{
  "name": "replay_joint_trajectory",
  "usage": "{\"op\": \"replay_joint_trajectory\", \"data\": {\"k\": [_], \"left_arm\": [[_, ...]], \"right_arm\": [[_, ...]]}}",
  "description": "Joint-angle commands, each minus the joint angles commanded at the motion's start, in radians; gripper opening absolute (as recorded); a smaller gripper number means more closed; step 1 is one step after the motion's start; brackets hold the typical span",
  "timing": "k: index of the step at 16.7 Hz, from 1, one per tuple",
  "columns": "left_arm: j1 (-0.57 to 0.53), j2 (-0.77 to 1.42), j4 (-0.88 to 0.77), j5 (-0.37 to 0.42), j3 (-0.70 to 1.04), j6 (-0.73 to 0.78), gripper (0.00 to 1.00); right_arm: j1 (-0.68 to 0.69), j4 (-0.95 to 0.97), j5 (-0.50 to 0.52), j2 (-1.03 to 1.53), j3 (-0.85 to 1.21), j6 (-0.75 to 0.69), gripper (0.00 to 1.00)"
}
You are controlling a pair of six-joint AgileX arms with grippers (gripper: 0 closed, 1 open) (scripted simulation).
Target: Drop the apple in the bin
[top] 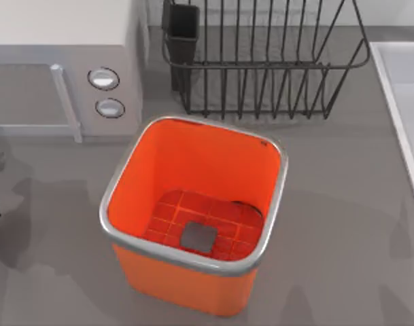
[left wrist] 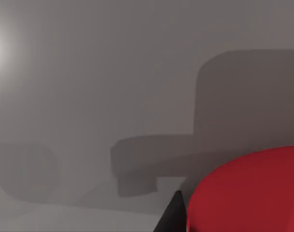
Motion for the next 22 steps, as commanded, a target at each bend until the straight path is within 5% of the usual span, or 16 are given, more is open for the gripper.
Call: {"op": "replay_joint_trajectory", "data": {"k": [7,16,22], "left_arm": [[-0.029,-0.116,-0.119,-0.040,0.052,-0.055,0.00],[-0.008,-0.220,-0.573,0.008,0.344,-0.063,0.00],[-0.004,-0.187,-0.609,0.003,0.426,-0.012,0.00]], "right_arm": [[0.000,0.000,0.000,0.000,0.000,0.000,1.00],[0.000,0.000,0.000,0.000,0.000,0.000,1.00],[0.000,0.000,0.000,0.000,0.000,0.000,1.00]]}}
